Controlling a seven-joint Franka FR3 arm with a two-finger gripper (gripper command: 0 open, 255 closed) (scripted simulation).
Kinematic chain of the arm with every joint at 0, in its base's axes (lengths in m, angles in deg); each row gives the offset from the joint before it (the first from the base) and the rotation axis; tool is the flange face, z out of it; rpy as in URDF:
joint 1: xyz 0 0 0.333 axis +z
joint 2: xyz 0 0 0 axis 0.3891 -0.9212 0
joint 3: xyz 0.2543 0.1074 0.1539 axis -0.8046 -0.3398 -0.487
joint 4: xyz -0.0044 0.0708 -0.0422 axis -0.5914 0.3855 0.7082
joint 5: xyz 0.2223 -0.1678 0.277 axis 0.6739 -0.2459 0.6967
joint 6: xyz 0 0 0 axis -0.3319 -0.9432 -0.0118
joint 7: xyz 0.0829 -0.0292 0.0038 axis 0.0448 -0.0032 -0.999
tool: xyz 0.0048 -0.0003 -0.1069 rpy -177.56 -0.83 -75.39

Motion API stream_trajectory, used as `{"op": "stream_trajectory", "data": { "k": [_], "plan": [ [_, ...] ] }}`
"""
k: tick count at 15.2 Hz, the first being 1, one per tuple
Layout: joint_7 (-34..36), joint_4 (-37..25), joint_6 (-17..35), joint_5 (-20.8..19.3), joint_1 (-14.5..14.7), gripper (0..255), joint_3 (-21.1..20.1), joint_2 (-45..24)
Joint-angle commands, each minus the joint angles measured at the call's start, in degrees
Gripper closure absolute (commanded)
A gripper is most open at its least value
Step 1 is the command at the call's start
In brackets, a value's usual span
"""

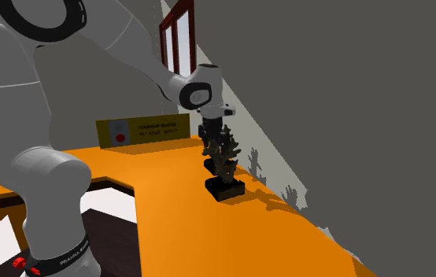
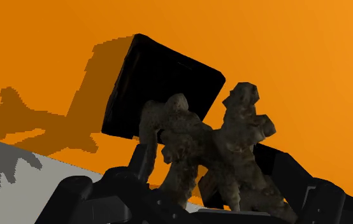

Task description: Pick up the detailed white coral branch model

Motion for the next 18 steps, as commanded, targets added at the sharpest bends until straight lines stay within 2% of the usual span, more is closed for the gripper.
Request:
{"op": "stream_trajectory", "data": {
  "k": [1,3,4,13,18],
  "plan": [
    [-1.0,0.8,1.8,1.1,0.1,0,0.2,-1.1],
    [-1.0,0.8,1.8,1.1,0.1,0,0.2,-1.1],
    [-1.0,0.8,1.8,1.1,0.1,255,0.2,-1.1],
    [-1.0,0.8,1.8,1.1,0.1,255,0.1,-1.1],
    [0.8,-0.9,-1.9,-1.0,-0.2,255,-0.1,1.2]
  ]
}}
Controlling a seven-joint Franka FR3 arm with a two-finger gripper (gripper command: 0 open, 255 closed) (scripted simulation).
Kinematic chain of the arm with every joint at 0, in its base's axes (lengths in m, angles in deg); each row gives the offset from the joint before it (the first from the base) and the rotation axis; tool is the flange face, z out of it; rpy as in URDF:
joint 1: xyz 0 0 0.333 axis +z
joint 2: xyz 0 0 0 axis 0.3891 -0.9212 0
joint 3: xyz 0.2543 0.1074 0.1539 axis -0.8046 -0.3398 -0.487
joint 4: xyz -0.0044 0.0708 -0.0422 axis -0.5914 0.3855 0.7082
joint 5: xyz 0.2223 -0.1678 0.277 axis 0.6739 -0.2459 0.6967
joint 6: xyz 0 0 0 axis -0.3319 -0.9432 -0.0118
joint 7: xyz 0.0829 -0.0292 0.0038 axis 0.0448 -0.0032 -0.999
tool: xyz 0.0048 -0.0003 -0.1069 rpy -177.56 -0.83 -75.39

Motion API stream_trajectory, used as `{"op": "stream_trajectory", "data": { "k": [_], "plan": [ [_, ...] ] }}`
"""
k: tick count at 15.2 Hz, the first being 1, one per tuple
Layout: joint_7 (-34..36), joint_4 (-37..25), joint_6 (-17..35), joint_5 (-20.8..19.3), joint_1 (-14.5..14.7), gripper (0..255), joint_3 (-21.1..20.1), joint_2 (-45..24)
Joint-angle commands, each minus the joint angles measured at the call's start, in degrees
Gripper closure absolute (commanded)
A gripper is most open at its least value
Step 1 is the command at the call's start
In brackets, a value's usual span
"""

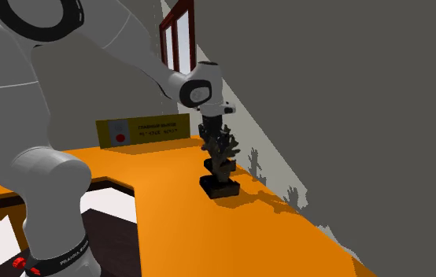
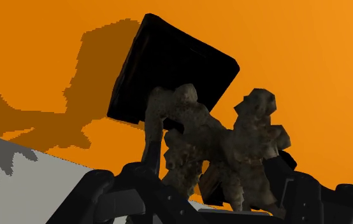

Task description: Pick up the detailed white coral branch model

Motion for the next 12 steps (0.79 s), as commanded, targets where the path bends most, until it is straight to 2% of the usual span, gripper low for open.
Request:
{"op": "stream_trajectory", "data": {
  "k": [1,10,12],
  "plan": [
    [0.7,-0.9,-1.4,-0.6,-0.1,255,-0.1,0.7],
    [3.0,-5.0,-8.3,-3.0,-0.4,255,-0.7,3.9],
    [3.0,-5.0,-8.4,-3.0,-0.4,255,-0.7,3.9]
  ]
}}
